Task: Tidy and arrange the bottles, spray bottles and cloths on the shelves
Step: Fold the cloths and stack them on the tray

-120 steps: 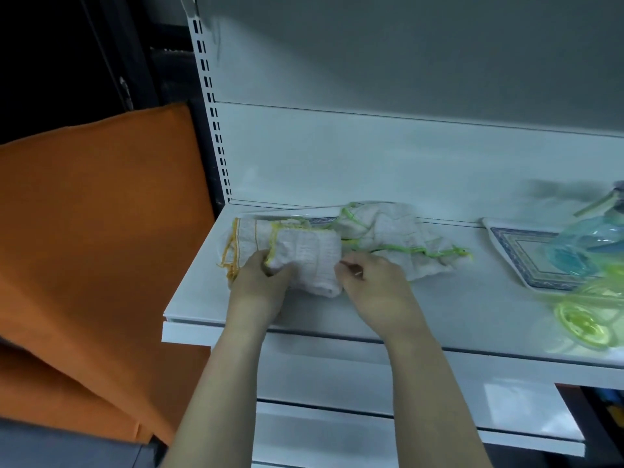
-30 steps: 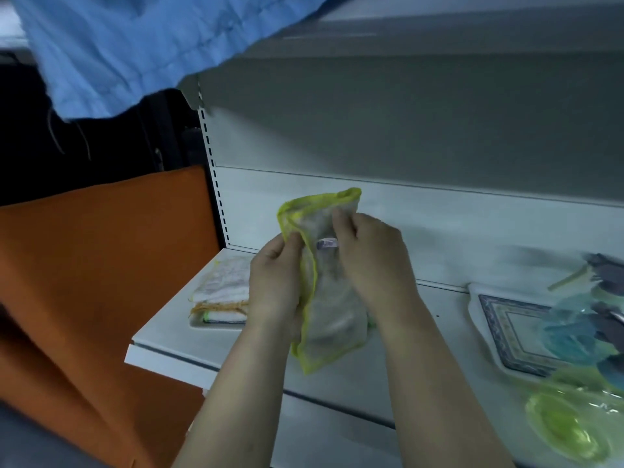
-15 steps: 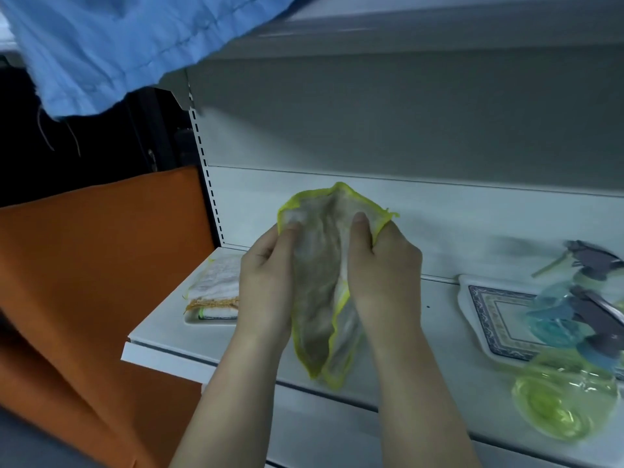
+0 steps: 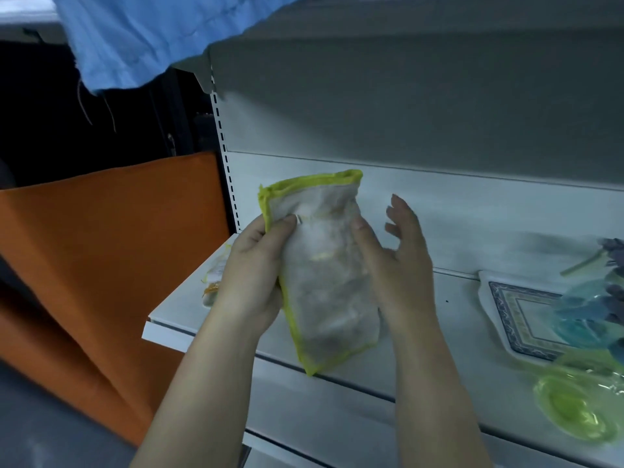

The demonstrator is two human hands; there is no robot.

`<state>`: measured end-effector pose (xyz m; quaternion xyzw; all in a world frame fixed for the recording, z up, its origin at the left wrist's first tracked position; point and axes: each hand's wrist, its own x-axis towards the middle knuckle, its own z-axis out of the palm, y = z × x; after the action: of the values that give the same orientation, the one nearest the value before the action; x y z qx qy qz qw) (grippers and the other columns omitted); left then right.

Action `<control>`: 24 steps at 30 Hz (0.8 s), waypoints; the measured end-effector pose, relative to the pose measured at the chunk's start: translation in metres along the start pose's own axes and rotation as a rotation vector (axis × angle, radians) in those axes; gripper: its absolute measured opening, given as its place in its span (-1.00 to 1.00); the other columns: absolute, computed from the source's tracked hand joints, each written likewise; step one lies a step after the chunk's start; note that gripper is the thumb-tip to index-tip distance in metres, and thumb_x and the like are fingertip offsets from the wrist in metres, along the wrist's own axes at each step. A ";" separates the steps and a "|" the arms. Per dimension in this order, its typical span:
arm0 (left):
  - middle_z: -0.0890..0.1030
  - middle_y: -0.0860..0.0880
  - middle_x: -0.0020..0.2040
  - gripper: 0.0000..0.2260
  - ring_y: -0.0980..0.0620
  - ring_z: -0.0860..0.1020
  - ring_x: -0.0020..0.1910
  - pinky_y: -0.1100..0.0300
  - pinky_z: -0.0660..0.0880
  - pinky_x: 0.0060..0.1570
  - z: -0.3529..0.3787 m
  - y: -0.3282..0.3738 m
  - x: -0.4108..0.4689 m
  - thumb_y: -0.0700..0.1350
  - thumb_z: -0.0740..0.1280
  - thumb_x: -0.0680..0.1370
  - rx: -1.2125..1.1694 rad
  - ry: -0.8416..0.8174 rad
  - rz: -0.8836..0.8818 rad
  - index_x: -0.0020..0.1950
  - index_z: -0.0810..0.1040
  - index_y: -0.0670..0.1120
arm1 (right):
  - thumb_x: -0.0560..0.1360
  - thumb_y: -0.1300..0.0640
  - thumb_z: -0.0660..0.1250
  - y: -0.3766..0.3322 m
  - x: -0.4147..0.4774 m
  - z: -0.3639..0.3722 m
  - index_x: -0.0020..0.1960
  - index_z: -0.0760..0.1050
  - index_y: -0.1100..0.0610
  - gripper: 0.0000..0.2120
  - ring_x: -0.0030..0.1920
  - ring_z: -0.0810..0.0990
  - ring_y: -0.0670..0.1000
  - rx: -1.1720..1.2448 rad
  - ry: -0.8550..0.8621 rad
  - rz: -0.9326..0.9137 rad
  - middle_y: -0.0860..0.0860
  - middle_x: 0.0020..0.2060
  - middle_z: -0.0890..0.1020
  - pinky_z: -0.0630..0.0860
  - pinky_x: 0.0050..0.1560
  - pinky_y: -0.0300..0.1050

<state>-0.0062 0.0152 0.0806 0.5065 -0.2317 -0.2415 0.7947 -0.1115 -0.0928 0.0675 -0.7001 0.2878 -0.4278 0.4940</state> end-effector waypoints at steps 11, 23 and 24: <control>0.71 -0.09 0.09 -0.71 -0.10 0.67 0.10 -0.07 0.55 0.18 -0.030 0.004 0.048 0.05 0.30 0.62 0.286 -0.110 -0.229 0.22 0.62 -0.09 | 0.53 0.16 0.38 0.010 0.035 0.006 -0.11 0.65 0.13 -0.92 -0.23 0.69 0.08 0.095 -0.328 0.220 0.07 -0.26 0.70 0.56 -0.28 -0.11; 0.71 -0.11 0.04 -0.85 -0.03 0.64 0.09 0.13 0.51 0.20 -0.020 0.017 0.089 -0.25 0.34 0.56 0.259 -0.275 0.042 0.05 0.68 -0.15 | 0.45 -0.09 0.40 -0.039 0.095 0.002 -0.15 0.63 0.09 -0.76 -0.18 0.67 -0.03 -0.345 0.103 -0.170 0.01 -0.24 0.70 0.53 -0.19 -0.08; 0.70 -0.12 0.05 -0.84 0.00 0.63 0.07 0.13 0.49 0.20 -0.021 0.020 0.088 -0.25 0.34 0.56 0.265 -0.289 0.091 0.07 0.68 -0.15 | 0.47 -0.10 0.40 -0.044 0.087 0.000 -0.13 0.61 0.12 -0.73 -0.17 0.66 -0.04 -0.362 0.135 -0.205 0.02 -0.24 0.70 0.51 -0.14 -0.11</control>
<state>0.0783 -0.0169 0.1019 0.5556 -0.3958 -0.2430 0.6896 -0.0713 -0.1495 0.1360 -0.7727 0.3196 -0.4631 0.2937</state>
